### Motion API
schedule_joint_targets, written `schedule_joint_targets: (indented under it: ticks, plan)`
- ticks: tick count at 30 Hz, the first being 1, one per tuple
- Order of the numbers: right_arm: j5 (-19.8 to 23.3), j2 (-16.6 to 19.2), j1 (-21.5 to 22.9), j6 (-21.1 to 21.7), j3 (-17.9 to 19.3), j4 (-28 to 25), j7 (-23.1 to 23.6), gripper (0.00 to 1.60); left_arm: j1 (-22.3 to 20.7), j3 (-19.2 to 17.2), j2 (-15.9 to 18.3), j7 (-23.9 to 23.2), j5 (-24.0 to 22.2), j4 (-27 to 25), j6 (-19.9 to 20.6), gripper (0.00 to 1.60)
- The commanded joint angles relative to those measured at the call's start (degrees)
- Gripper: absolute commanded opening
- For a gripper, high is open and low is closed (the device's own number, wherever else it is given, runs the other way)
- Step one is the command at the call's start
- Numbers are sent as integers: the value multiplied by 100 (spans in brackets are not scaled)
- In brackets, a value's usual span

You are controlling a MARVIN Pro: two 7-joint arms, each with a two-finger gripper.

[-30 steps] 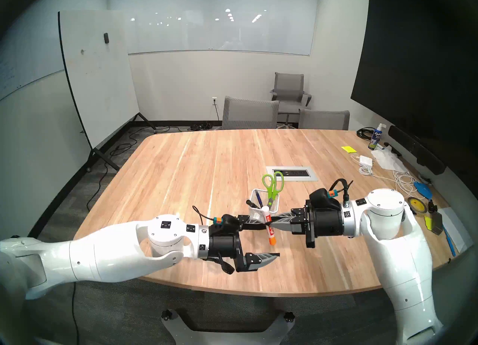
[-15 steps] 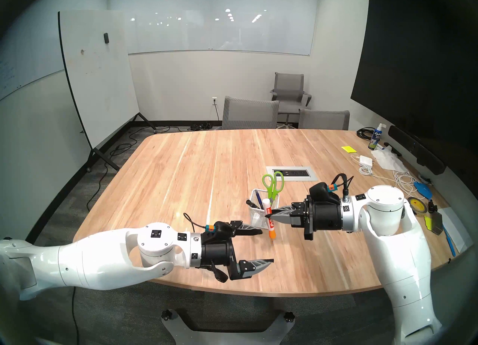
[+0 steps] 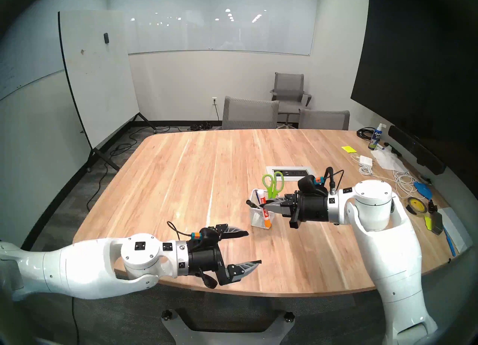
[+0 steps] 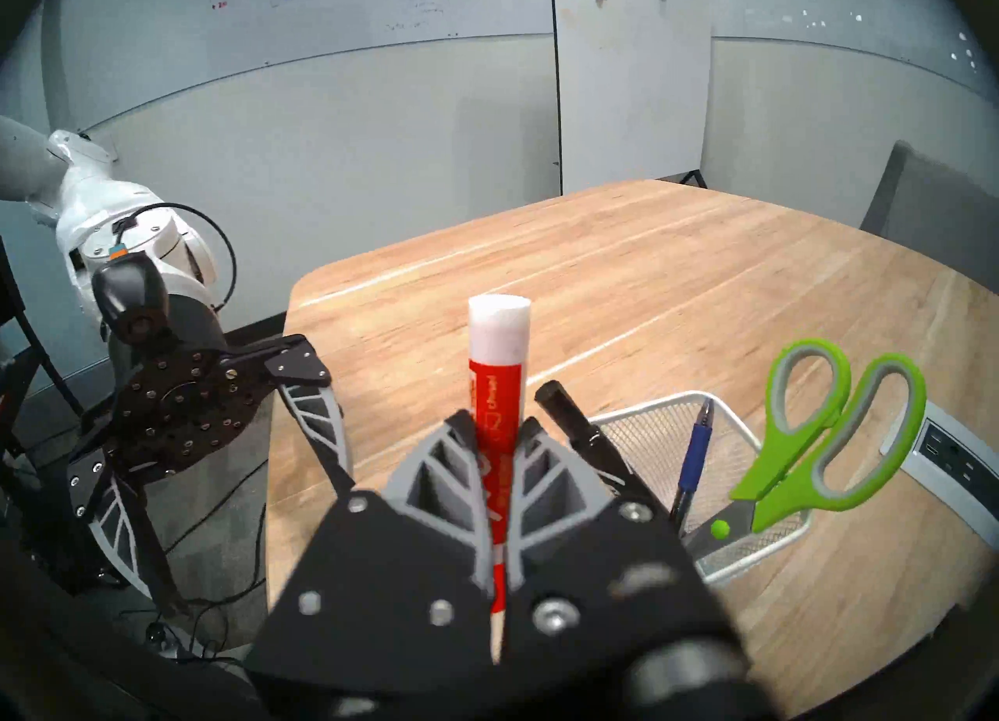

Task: Place the pen, the marker, and the scissors into the pen holder

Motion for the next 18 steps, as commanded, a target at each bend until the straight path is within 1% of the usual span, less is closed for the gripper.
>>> schedule_joint_targets:
  ticks: [1,3,7,10,18]
  plan:
    - [-58,-202,596,159,-43,122,-297,0,96,-112,256,315,-16,-342,-148,160]
    - [-124,-243,722,213,-57,197,-410,0,125,-104,295,501,37,-359,-82,160]
    - [-177,-277,887,271,-85,341,-474,0,182,-96,346,574,48,-365,-181,160]
    - [-233,-317,1054,293,-108,495,-509,0,224,-88,404,538,55,-400,-292,160]
    - [-227,-346,1170,363,-103,529,-514,0,265,-91,442,483,43,-404,-425,160]
